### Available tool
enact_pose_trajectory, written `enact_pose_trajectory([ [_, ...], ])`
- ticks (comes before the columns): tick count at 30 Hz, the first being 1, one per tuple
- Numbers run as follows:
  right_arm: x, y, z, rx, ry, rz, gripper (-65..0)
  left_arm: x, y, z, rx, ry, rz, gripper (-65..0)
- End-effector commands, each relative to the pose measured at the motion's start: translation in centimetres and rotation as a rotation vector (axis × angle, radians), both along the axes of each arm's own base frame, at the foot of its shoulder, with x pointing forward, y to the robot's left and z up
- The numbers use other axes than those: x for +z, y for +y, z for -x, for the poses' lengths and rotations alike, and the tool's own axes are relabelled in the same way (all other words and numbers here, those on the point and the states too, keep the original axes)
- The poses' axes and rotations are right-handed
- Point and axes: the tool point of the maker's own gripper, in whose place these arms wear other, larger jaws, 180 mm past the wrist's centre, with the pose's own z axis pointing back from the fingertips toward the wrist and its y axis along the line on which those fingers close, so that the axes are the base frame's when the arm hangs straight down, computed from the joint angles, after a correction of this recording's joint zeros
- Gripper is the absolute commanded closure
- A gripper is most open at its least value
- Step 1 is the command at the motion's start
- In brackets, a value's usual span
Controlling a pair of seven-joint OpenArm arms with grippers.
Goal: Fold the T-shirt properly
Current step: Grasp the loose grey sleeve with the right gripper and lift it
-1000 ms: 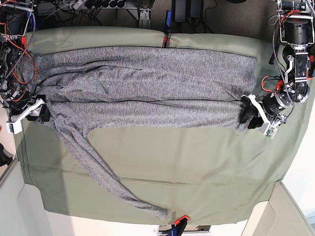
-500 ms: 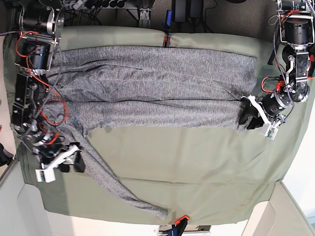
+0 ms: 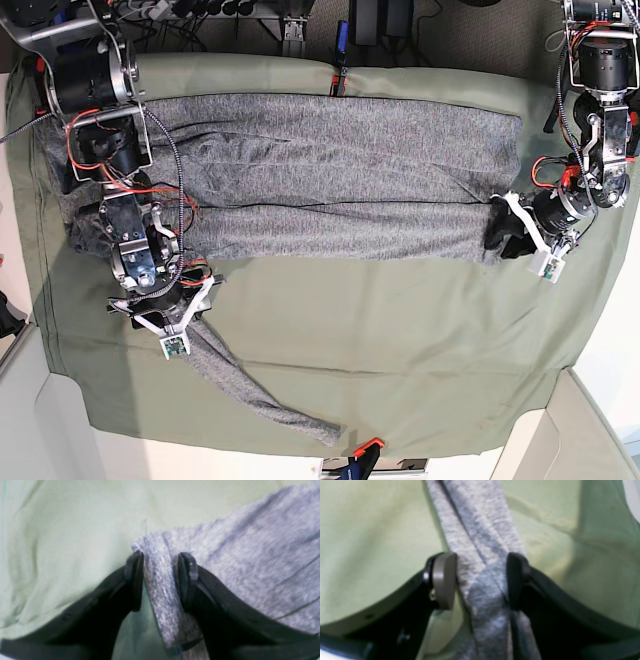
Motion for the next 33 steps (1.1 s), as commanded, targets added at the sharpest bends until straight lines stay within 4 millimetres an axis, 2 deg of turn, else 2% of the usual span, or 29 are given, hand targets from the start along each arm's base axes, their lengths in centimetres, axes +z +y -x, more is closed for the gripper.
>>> enact_pose_trajectory([
  [1,2.3,-0.3,-1.6,-0.006,-0.061,0.005,-32.1,2.0,0.5,-1.1,-0.002,-0.057,0.002,-25.6],
  [17,3.0,-1.0,-1.9,-0.042,-0.087,0.014,-31.8,2.0,0.5,-1.2,-0.002,-0.062,0.005,-25.6],
  [19,3.0,-1.2,-1.9,-0.043,-0.088,0.021,-24.0,2.1,0.4,-1.2,-0.001,-0.063,0.009,-25.6],
  [23,3.0,-1.4,-1.9,-0.026,-0.09,0.073,0.0,2.3,0.4,-1.3,0.001,-0.069,0.017,-25.6],
  [26,3.0,-1.5,-1.8,-0.029,-0.083,0.074,0.0,3.0,0.4,-1.8,-0.001,-0.087,0.016,-25.5],
  [30,3.2,-1.2,-1.4,-0.04,-0.053,0.076,0.0,5.8,0.0,-2.7,0.002,-0.163,0.049,-25.5],
  [33,4.4,-0.1,-0.7,-0.018,-0.107,0.059,0.0,7.5,-0.4,-2.9,-0.005,-0.187,0.068,-25.5],
])
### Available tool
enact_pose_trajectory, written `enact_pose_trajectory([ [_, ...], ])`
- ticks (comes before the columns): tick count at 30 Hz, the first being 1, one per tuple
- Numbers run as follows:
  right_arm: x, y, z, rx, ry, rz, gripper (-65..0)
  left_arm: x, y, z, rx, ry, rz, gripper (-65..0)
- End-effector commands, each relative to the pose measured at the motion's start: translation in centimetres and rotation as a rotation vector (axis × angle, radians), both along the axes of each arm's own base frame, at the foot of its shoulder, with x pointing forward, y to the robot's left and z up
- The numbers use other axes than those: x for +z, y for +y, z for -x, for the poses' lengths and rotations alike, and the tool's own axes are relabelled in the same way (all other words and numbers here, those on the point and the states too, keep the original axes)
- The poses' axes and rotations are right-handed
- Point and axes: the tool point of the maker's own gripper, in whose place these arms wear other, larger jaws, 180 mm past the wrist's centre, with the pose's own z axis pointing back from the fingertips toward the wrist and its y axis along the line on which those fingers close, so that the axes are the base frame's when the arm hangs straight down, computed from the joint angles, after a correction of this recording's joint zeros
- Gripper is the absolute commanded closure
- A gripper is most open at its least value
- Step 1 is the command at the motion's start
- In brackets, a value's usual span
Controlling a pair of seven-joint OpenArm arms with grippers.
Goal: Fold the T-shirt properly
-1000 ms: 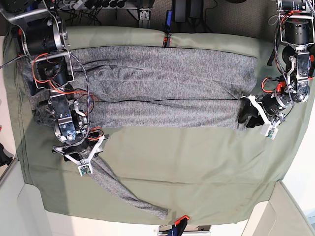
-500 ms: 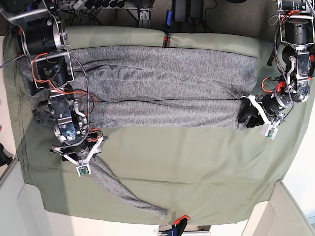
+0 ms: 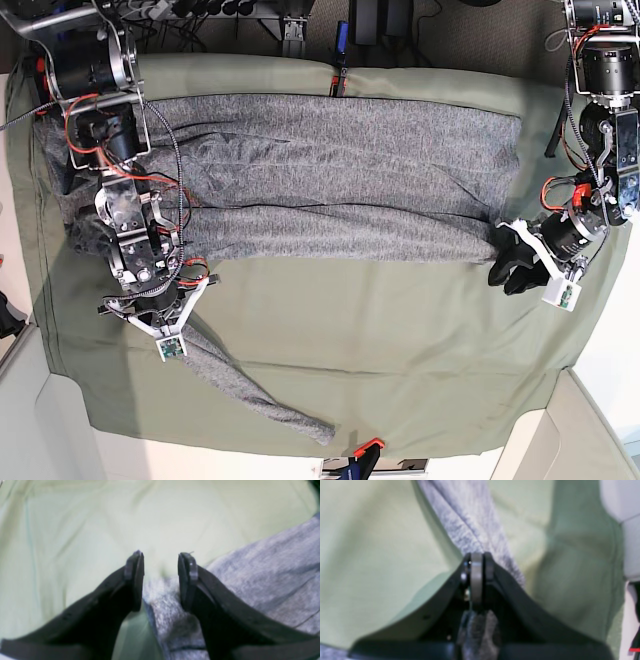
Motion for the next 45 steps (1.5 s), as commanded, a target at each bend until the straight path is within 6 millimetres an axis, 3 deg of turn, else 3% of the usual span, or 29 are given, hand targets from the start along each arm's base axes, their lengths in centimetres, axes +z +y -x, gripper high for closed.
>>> enact_pose_trajectory([
  [1,2.8,0.8,-1.0,0.021,-0.088,-0.016,0.0,2.4,0.2,-0.8,-0.01,-0.061,0.003,-25.6],
  [6,4.7,4.6,2.5,0.131,-0.134,-0.125,0.0,3.9,-1.1,-1.1,-0.04,-0.101,0.001,-25.6],
  [17,5.8,9.2,9.7,0.294,-0.131,-0.281,0.0,1.0,-0.5,0.2,-0.04,0.035,-0.09,-25.9],
  [21,5.3,9.3,10.3,0.294,-0.119,-0.283,0.0,1.0,-0.5,0.2,-0.04,0.032,-0.088,-42.2],
  [26,5.3,9.3,10.3,0.295,-0.119,-0.283,0.0,2.1,0.8,-1.1,0.065,-0.013,-0.065,-43.0],
  [32,5.5,10.8,10.9,0.356,-0.101,-0.35,0.0,6.7,0.7,-2.9,0.065,-0.143,0.044,-42.9],
  [37,5.8,11.7,11.3,0.393,-0.097,-0.398,0.0,8.3,0.9,-2.7,0.045,-0.181,0.1,-42.9],
  [40,6.0,12.2,11.5,0.42,-0.093,-0.414,0.0,7.7,1.1,-2.6,0.047,-0.156,0.068,-42.9],
  [45,6.0,12.2,11.5,0.42,-0.093,-0.414,0.0,3.9,2.3,-1.0,0.057,0.004,-0.076,-42.9],
])
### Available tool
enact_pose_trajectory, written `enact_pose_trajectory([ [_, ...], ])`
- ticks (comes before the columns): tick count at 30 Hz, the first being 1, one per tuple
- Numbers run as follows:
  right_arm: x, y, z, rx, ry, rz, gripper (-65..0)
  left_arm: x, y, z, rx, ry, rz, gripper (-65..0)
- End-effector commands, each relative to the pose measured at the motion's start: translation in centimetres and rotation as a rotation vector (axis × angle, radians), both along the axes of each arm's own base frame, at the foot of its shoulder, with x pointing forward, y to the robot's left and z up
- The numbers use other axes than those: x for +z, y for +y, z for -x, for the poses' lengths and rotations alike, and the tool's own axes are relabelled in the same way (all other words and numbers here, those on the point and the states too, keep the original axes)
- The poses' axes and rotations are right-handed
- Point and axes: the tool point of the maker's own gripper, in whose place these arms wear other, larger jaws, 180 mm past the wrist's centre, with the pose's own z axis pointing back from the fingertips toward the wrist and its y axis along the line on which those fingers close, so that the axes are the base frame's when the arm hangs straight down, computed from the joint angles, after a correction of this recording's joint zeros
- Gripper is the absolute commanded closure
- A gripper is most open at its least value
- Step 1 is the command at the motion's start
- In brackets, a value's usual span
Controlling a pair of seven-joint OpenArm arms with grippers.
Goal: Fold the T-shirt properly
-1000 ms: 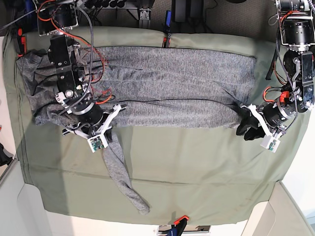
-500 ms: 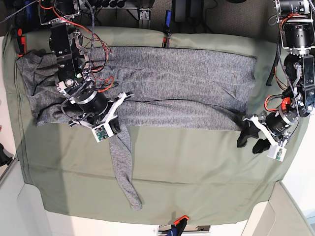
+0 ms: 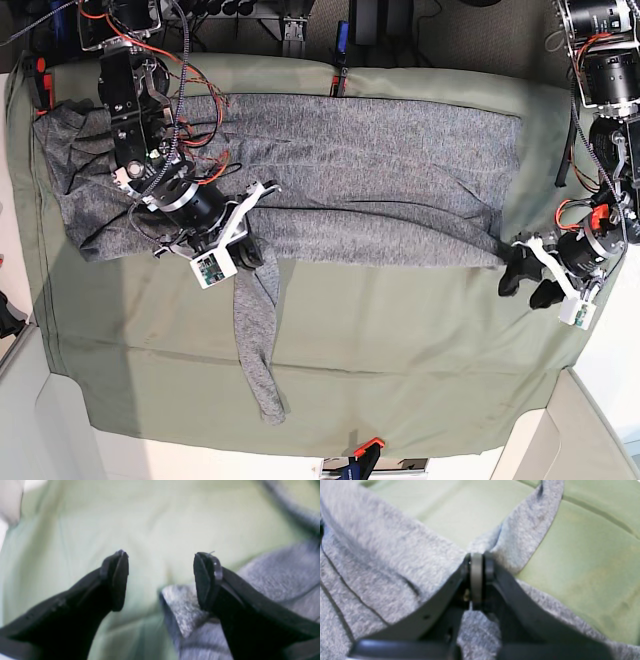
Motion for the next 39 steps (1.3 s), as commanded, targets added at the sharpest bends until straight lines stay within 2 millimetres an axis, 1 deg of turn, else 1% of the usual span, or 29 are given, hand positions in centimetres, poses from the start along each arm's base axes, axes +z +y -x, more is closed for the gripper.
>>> enact_pose_trajectory([
  [1,1.9,0.3,-0.8,0.007,-0.059,-0.028,0.0,1.5,0.5,-0.5,-0.01,-0.041,-0.025,-42.9],
  [6,1.9,0.3,-0.8,0.008,-0.058,-0.028,0.0,-0.3,1.4,0.7,0.005,0.013,-0.081,-43.3],
  [8,1.9,0.3,-0.8,0.007,-0.058,-0.028,0.0,-0.8,1.9,1.1,0.037,0.029,-0.087,-46.4],
  [10,1.9,0.3,-0.8,0.007,-0.058,-0.027,0.0,-1.2,2.0,1.4,0.041,0.04,-0.087,-47.0],
  [11,1.8,0.3,-0.7,0.007,-0.057,-0.027,0.0,-1.2,2.2,1.4,0.058,0.041,-0.085,-46.9],
  [13,1.9,0.3,-0.8,0.007,-0.058,-0.028,0.0,-1.0,3.5,1.0,0.142,0.029,-0.096,-46.9],
  [14,1.9,0.3,-0.8,0.007,-0.058,-0.028,0.0,-0.8,3.8,0.9,0.157,0.018,-0.098,-46.9],
  [16,1.8,0.3,-0.7,0.007,-0.055,-0.028,0.0,-0.5,3.5,0.7,0.155,0.001,-0.073,-46.9],
  [17,1.8,0.3,-0.7,0.007,-0.055,-0.028,0.0,-0.5,3.2,0.7,0.147,0.0,-0.053,-46.9],
  [18,1.7,0.3,-0.6,0.007,-0.052,-0.028,0.0,-0.8,2.5,0.8,0.102,0.008,-0.054,-46.8],
  [19,1.7,0.4,-0.6,0.008,-0.052,-0.032,0.0,-1.2,1.9,1.0,0.047,0.021,-0.085,-46.8],
  [21,1.7,0.5,-0.5,0.007,-0.05,-0.034,0.0,-1.7,2.3,0.8,0.05,0.021,-0.159,-46.8],
  [23,1.6,0.5,-0.5,0.008,-0.049,-0.033,0.0,-0.8,3.8,0.1,0.162,-0.028,-0.147,-46.8],
  [24,1.6,0.5,-0.5,0.008,-0.049,-0.033,0.0,-0.3,4.2,-0.2,0.203,-0.049,-0.117,-46.8],
  [25,1.6,0.5,-0.4,0.008,-0.047,-0.035,0.0,0.1,4.0,-0.4,0.205,-0.062,-0.084,-46.6],
  [26,1.6,0.6,-0.3,0.01,-0.043,-0.048,0.0,0.6,3.0,-0.7,0.171,-0.078,-0.043,-46.6],
  [27,1.6,0.8,-0.2,0.016,-0.038,-0.064,0.0,1.3,1.6,-0.9,0.109,-0.097,-0.001,-46.6],
  [28,1.8,1.2,0.1,0.034,-0.033,-0.084,0.0,2.0,0.3,-1.1,0.06,-0.119,0.041,-46.6],
  [29,2.0,1.7,0.4,0.059,-0.032,-0.104,0.0,2.6,-0.6,-1.2,0.028,-0.137,0.074,-46.6],
  [32,3.1,3.0,1.9,0.123,-0.042,-0.168,0.0,4.0,-1.6,-1.9,0.011,-0.173,0.162,-46.6],
  [34,4.1,3.6,3.0,0.148,-0.058,-0.19,0.0,4.6,-2.8,-2.4,-0.011,-0.175,0.205,-46.6],
  [36,4.9,4.0,4.1,0.174,-0.075,-0.202,0.0,4.8,-4.6,-3.0,-0.04,-0.166,0.246,-46.6],
  [37,5.1,4.1,4.4,0.18,-0.077,-0.204,0.0,4.8,-5.7,-3.4,-0.06,-0.165,0.26,-46.6],
  [39,5.1,4.2,4.7,0.181,-0.07,-0.213,0.0,4.6,-8.7,-4.0,-0.117,-0.156,0.277,-46.6],
])
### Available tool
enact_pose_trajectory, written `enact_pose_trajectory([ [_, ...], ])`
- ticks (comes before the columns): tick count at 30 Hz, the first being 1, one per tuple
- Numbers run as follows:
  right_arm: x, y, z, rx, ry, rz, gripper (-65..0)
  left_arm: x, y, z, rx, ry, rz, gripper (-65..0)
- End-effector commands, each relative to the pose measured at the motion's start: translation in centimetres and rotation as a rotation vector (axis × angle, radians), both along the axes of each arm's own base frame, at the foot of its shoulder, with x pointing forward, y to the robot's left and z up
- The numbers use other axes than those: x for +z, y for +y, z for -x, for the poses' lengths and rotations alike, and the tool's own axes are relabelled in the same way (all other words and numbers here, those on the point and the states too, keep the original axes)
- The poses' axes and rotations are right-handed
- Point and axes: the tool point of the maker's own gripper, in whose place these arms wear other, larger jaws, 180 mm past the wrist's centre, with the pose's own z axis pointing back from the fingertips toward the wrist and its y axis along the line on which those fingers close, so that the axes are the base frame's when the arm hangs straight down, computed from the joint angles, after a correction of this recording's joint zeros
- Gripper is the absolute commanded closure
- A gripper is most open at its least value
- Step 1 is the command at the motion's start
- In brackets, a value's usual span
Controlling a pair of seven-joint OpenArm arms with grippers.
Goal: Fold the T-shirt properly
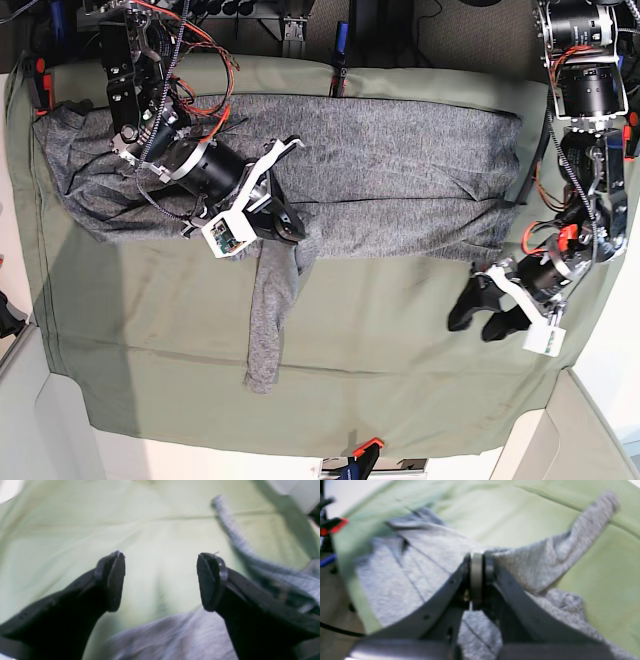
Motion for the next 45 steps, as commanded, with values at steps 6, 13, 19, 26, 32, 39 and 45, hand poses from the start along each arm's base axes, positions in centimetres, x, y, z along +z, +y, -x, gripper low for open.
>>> enact_pose_trajectory([
  [6,0.0,-0.7,-0.2,-0.008,0.023,0.034,-34.9,-1.8,-8.3,-2.3,-0.145,0.002,-0.078,-46.6],
  [13,1.8,-6.1,-2.6,-0.17,-0.005,0.003,-36.0,-3.7,-15.2,-5.8,-0.22,0.03,-0.069,-46.6],
  [19,4.2,-13.3,-3.7,-0.367,-0.045,-0.009,-36.0,-6.8,-18.4,-8.3,-0.154,0.129,-0.031,-46.6],
  [26,4.8,-20.7,-3.4,-0.568,-0.052,-0.014,-36.0,-6.4,-23.2,-9.0,-0.177,0.132,-0.018,-46.6],
  [32,4.5,-22.1,-2.6,-0.6,-0.012,-0.051,-36.0,-7.5,-24.4,-8.9,-0.138,0.135,-0.097,-46.6],
  [39,4.0,-22.0,-2.1,-0.599,0.005,-0.048,-36.0,-8.5,-22.0,-9.8,-0.036,0.13,-0.181,-46.5],
  [45,3.9,-22.0,-2.1,-0.599,0.006,-0.049,-36.0,-8.6,-21.9,-9.8,-0.037,0.13,-0.193,-46.5],
])
